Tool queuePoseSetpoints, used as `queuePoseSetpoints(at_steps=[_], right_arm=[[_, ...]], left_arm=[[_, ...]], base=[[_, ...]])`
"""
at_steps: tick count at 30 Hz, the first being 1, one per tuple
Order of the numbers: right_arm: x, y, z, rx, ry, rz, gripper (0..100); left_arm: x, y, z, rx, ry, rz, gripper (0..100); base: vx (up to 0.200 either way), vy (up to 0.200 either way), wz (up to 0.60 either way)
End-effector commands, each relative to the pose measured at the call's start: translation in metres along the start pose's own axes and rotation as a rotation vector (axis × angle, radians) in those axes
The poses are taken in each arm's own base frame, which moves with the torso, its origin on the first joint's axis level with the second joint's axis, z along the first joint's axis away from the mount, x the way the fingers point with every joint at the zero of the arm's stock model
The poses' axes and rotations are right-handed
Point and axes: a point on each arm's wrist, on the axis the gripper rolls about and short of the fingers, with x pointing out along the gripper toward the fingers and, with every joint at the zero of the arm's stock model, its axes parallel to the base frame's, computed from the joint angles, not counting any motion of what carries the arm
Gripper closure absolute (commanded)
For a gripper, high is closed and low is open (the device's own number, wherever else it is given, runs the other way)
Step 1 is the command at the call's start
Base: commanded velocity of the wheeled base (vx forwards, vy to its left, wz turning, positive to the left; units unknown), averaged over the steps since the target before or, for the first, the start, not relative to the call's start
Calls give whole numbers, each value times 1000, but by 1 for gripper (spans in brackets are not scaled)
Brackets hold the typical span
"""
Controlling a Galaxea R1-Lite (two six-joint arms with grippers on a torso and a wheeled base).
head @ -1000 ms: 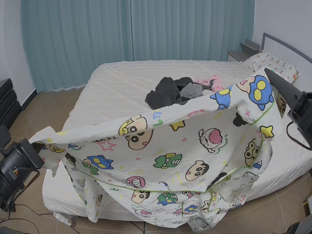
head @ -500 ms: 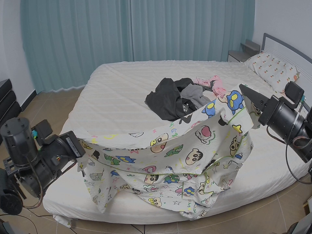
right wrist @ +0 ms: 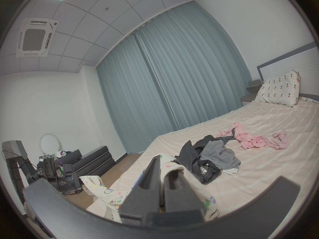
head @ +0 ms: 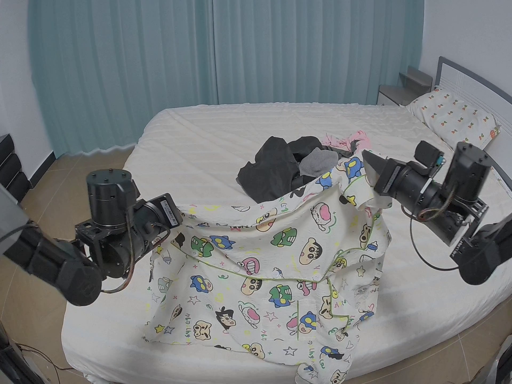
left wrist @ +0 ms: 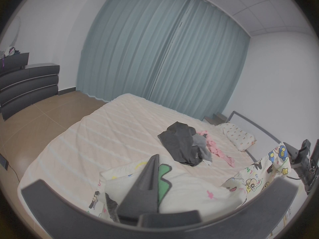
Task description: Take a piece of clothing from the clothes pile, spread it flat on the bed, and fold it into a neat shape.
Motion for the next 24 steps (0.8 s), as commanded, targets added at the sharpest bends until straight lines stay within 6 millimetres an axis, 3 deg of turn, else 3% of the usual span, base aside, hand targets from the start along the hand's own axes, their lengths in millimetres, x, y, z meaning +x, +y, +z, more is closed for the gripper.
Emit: queuePoseSetpoints(at_steps=[1, 3, 4, 7, 11, 12, 17, 18, 19, 24], right_arm=[[59, -46, -59, 3, 85, -95, 100], [65, -52, -71, 12, 106, -106, 100], [76, -63, -95, 27, 147, -124, 100], [89, -75, -127, 68, 187, -147, 100], [95, -79, -136, 100, 190, -152, 100], [105, -83, -147, 128, 193, -156, 100], [119, -91, -168, 131, 209, -176, 100], [120, -91, -170, 135, 212, -177, 0], [121, -92, -171, 143, 210, -175, 0], [139, -97, -168, 272, 143, -190, 0]], left_arm=[[76, 18, -44, 18, 103, 66, 100], [86, 21, -51, 19, 113, 73, 100], [104, 26, -64, 26, 131, 88, 100], [126, 33, -80, 29, 150, 109, 100], [136, 39, -85, 27, 155, 127, 100], [150, 47, -90, 22, 153, 150, 100], [162, 56, -94, 16, 147, 169, 100], [164, 57, -95, 15, 147, 173, 100], [166, 58, -95, 14, 145, 173, 0], [187, 69, -99, 5, 104, 223, 0]], base=[[200, 0, 0], [200, 0, 0], [0, 0, 0], [0, 0, 0], [0, 0, 0], [0, 0, 0], [0, 0, 0], [0, 0, 0], [0, 0, 0], [0, 0, 0]])
